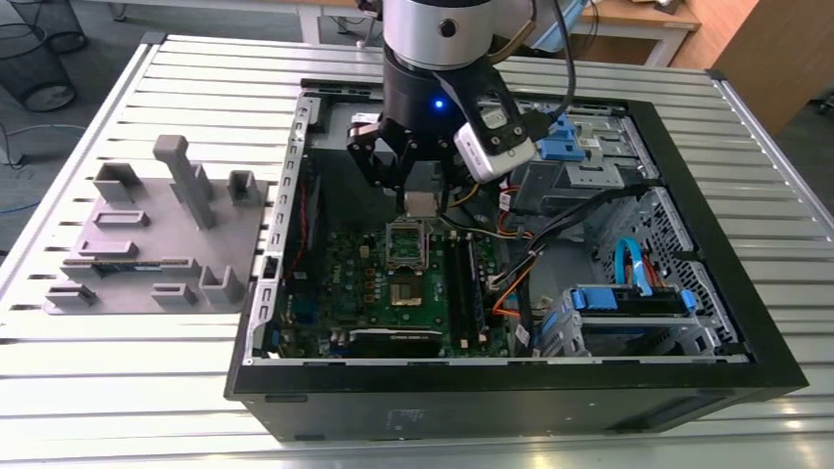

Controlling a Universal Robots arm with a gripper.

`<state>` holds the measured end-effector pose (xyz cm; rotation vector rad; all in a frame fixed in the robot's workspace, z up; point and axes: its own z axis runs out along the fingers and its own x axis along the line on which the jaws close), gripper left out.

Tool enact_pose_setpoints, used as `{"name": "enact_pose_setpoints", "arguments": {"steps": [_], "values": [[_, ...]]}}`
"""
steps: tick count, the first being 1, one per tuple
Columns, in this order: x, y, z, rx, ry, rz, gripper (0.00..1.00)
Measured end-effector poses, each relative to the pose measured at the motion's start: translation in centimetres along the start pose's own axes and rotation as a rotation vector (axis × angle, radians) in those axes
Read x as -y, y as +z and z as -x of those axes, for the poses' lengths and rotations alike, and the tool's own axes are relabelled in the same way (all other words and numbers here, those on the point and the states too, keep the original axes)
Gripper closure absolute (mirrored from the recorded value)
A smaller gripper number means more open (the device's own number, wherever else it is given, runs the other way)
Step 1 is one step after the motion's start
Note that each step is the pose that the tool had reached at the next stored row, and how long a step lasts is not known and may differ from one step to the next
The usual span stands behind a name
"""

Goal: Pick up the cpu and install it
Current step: 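Pick up the cpu and move it towards the insertion slot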

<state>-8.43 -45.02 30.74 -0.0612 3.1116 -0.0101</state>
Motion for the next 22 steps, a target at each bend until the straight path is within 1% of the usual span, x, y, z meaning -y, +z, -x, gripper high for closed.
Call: {"name": "enact_pose_setpoints", "arguments": {"steps": [17,22], "values": [[0.0,0.18,0.12,0.0001,0.0,0.0001,0.53],[0.06,0.5,0.11,0.0001,0.0,0.0002,0.53]]}}
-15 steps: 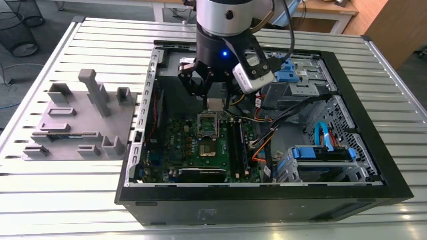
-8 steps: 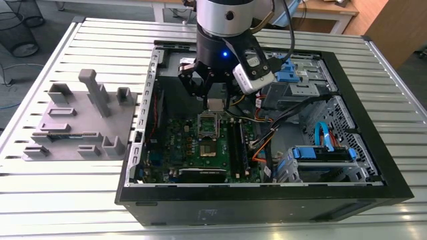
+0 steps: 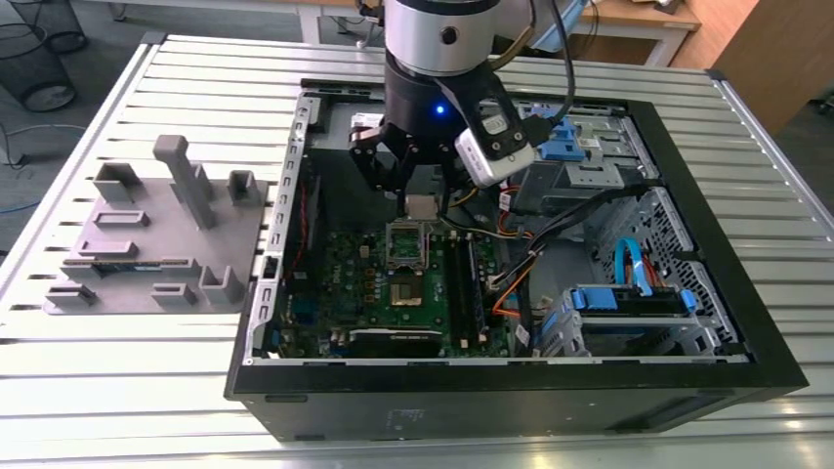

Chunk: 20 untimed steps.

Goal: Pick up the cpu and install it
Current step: 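Pick up the cpu and move it towards the insertion slot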

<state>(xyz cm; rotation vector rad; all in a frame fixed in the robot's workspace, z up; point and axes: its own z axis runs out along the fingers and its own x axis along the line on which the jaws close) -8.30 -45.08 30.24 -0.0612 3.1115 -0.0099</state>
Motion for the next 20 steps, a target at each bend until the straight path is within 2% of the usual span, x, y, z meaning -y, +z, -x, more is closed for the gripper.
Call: {"name": "enact_pose_setpoints", "arguments": {"steps": [7,12,17,20], "values": [[0.14,0.69,-0.03,0.0,0.0,-0.0001,0.53],[0.14,0.87,-0.03,0.0001,0.0,0.0001,0.53],[0.13,1.42,-0.04,0.0,0.0,0.0001,0.53],[0.13,1.44,-0.05,-0.0002,0.0,-0.0004,0.53]]}}
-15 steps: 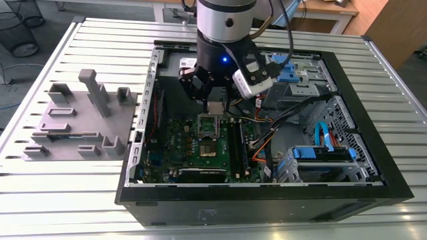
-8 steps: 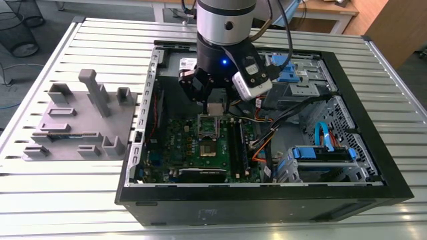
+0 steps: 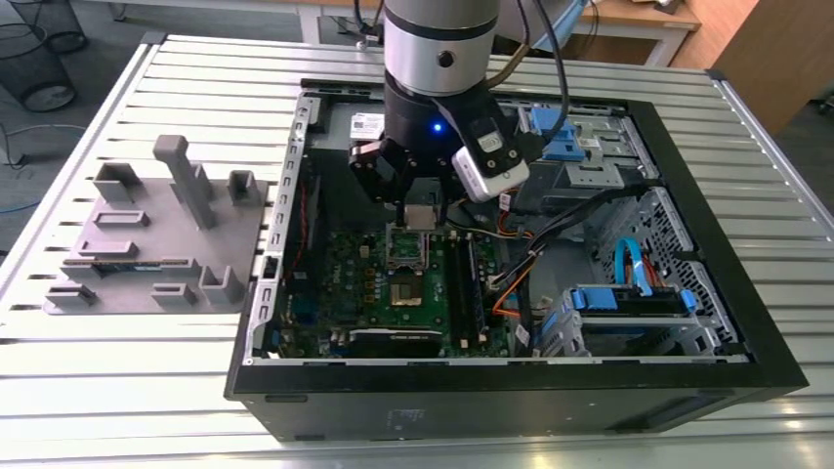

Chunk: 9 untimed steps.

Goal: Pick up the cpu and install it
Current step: 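Pick up the cpu and move it towards the insertion slot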

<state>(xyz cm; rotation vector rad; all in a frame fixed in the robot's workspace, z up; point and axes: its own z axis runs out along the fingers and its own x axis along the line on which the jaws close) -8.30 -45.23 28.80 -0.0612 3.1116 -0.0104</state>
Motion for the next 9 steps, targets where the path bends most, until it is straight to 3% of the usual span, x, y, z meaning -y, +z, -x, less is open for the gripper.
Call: {"name": "enact_pose_setpoints", "arguments": {"steps": [9], "values": [[0.0,0.13,0.13,0.0001,0.0,0.0002,0.53]]}}
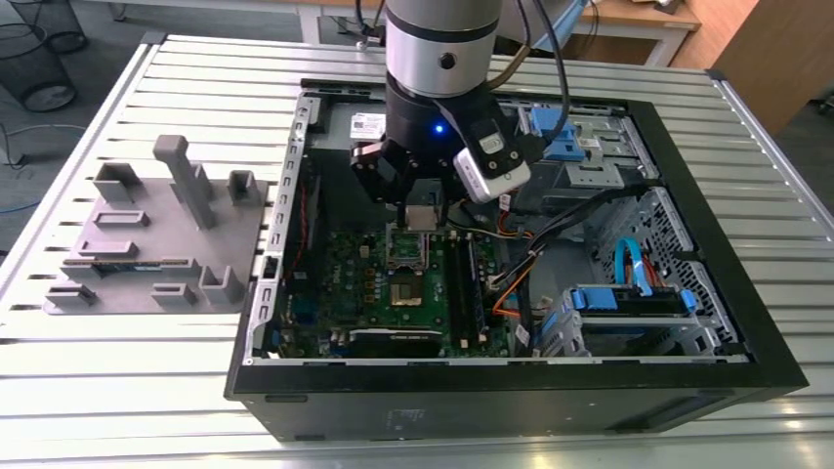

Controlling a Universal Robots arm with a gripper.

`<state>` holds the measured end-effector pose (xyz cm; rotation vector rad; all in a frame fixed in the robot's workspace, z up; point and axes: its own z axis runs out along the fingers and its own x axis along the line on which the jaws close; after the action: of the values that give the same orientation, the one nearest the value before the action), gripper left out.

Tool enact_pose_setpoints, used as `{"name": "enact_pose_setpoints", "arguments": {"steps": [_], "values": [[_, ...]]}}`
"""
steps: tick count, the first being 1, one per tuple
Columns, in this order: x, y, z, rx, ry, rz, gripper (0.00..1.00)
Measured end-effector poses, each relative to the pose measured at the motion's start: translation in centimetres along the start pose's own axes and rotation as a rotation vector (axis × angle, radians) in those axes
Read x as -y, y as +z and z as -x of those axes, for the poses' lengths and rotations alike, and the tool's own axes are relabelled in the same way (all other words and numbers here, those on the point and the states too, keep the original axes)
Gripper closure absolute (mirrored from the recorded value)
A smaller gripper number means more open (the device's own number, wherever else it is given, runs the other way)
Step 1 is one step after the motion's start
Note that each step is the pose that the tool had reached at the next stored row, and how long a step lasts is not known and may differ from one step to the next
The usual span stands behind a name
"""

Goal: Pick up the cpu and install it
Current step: 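Pick up the cpu and move it towards the insertion slot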

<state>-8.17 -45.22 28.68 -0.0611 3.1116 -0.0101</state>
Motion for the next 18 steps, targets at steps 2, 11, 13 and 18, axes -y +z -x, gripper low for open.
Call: {"name": "enact_pose_setpoints", "arguments": {"steps": [2,11,13,18], "values": [[0.0,0.01,0.01,0.0001,0.0,0.0001,0.53],[0.0,0.12,0.01,0.0003,0.0,0.0,0.53],[0.0,0.15,0.01,0.0008,0.0,0.0002,0.53],[0.0,0.21,0.0,0.0017,0.0,0.0,0.53]]}}
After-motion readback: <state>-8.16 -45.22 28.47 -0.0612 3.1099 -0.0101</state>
